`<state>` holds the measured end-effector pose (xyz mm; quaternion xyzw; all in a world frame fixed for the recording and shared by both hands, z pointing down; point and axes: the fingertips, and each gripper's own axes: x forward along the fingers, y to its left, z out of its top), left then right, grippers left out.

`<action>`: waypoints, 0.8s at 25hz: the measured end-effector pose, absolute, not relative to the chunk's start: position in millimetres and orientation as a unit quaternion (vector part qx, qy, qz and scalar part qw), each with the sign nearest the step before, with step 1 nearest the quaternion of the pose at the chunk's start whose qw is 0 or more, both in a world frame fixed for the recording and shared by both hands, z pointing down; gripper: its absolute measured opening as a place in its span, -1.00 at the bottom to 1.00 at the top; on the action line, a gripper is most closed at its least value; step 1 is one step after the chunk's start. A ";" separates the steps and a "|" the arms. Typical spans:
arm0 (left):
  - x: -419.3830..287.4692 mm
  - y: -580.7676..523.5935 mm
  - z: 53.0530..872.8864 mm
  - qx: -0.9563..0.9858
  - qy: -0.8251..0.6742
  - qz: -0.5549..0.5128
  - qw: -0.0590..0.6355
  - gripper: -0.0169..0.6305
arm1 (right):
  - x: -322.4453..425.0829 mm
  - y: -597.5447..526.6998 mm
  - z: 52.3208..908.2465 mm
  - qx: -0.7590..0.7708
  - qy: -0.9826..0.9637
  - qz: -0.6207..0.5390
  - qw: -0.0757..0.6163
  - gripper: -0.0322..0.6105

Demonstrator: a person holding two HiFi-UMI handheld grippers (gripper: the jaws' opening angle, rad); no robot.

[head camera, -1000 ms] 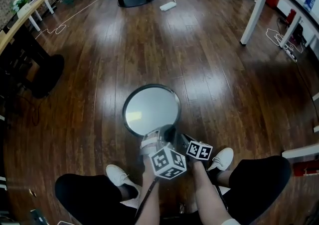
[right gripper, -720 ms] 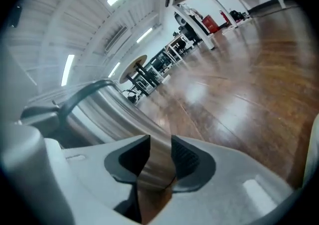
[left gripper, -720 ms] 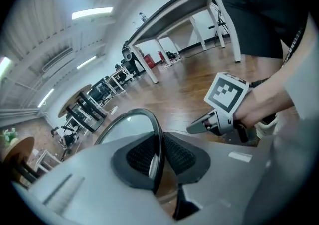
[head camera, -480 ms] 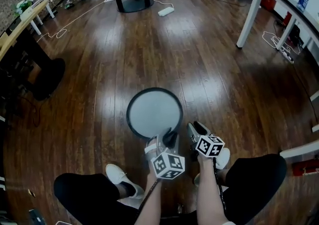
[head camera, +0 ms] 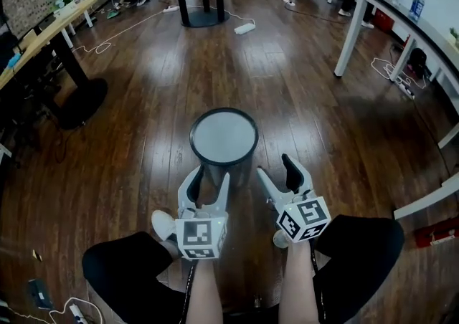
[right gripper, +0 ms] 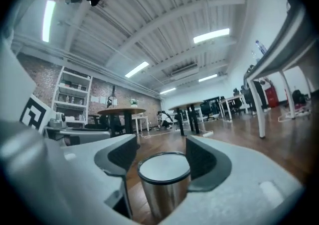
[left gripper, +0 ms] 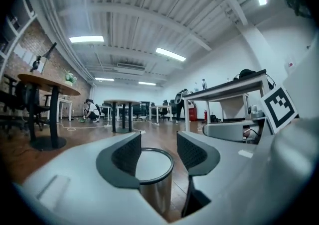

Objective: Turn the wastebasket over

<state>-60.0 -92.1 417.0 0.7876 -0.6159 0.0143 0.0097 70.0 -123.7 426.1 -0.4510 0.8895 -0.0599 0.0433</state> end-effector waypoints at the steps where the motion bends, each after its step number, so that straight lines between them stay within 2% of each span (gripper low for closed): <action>1: -59.8 -73.0 407.0 0.786 -0.618 0.007 0.004 -0.18 | 71.1 -102.3 412.2 -0.449 0.891 -0.045 0.048 0.02; 7: -36.5 42.5 361.2 0.791 -0.611 -0.020 -0.021 -0.12 | 84.8 20.3 343.4 -0.449 0.889 0.014 0.084 0.12; 12: 1.0 116.9 343.9 0.811 -0.584 -0.026 -0.042 0.00 | 103.0 111.4 316.2 -0.466 0.877 0.039 0.108 0.15; 17: -33.1 157.6 325.2 0.797 -0.600 -0.059 -0.043 0.06 | 95.3 157.1 313.4 -0.492 0.864 0.047 0.097 0.15; 20: -61.3 176.9 323.4 0.791 -0.608 -0.061 -0.039 0.09 | 91.2 174.4 324.2 -0.519 0.851 0.046 0.065 0.15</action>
